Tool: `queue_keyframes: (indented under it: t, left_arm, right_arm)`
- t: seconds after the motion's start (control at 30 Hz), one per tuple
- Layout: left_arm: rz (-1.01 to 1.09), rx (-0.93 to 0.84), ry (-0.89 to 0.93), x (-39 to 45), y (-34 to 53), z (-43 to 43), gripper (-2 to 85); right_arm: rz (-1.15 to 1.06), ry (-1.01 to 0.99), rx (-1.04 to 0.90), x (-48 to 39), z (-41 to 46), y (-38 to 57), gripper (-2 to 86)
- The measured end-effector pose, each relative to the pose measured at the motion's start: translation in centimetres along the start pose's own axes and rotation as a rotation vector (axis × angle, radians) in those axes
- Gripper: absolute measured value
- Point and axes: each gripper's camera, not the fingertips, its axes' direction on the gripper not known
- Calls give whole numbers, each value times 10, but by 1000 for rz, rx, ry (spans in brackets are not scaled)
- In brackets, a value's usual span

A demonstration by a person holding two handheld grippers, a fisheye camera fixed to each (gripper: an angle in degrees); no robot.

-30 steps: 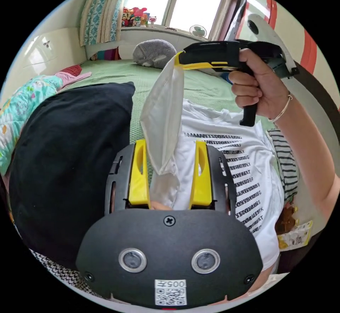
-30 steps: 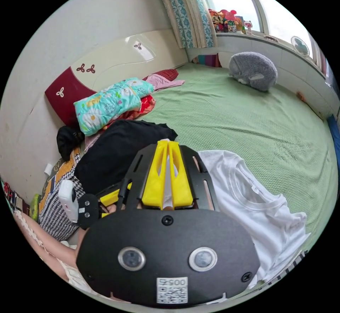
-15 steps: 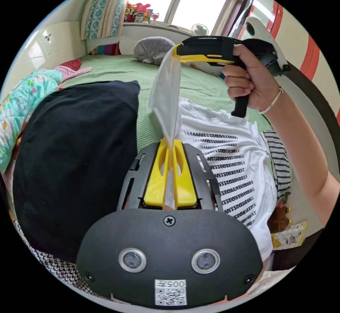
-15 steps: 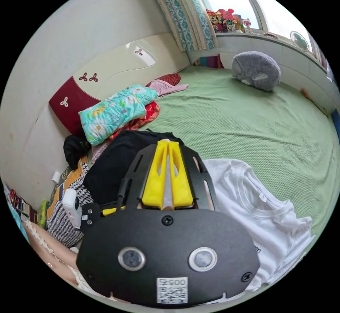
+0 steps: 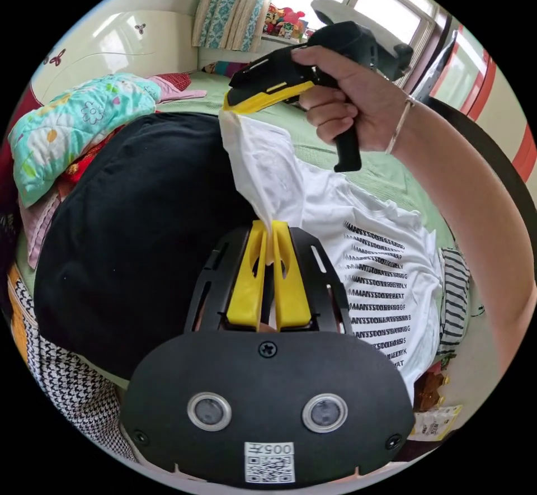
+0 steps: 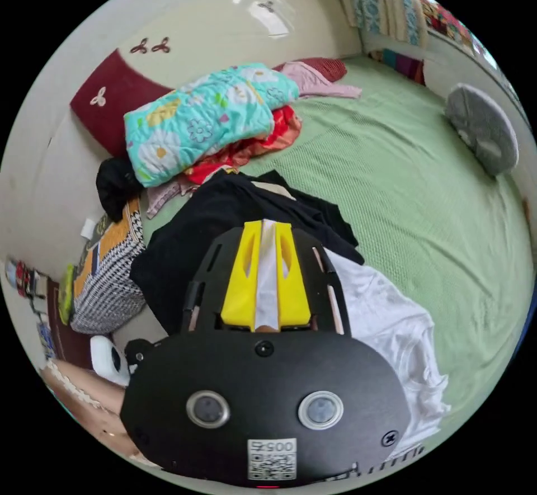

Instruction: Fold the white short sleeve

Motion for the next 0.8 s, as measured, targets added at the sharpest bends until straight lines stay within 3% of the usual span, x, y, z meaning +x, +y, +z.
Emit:
queue_keyframes:
  t: [0.17, 0.37, 0.43, 0.53, 0.67, 0.8]
  left_arm:
    - [-51, 8, -5, -6, 2, 1, 10]
    - [-135, 20, 98, -24, 8, -6, 10]
    - [-157, 40, 103, -24, 10, -13, 12]
    - [-151, 41, 48, -18, 12, -25, 9]
    - [-125, 62, -46, -3, 17, -47, 1]
    - [124, -10, -1, 59, 27, -52, 0]
  right_arm:
    - [-71, -23, 97, -13, -46, 19, 114]
    - [-59, 267, 48, -26, -70, 128, 118]
    - [19, 395, -72, -28, -55, 197, 129]
    - [212, 366, -180, -28, -42, 288, 129]
    - [420, 404, -135, -46, -52, 379, 126]
    - [554, 452, -123, -65, -58, 429, 109]
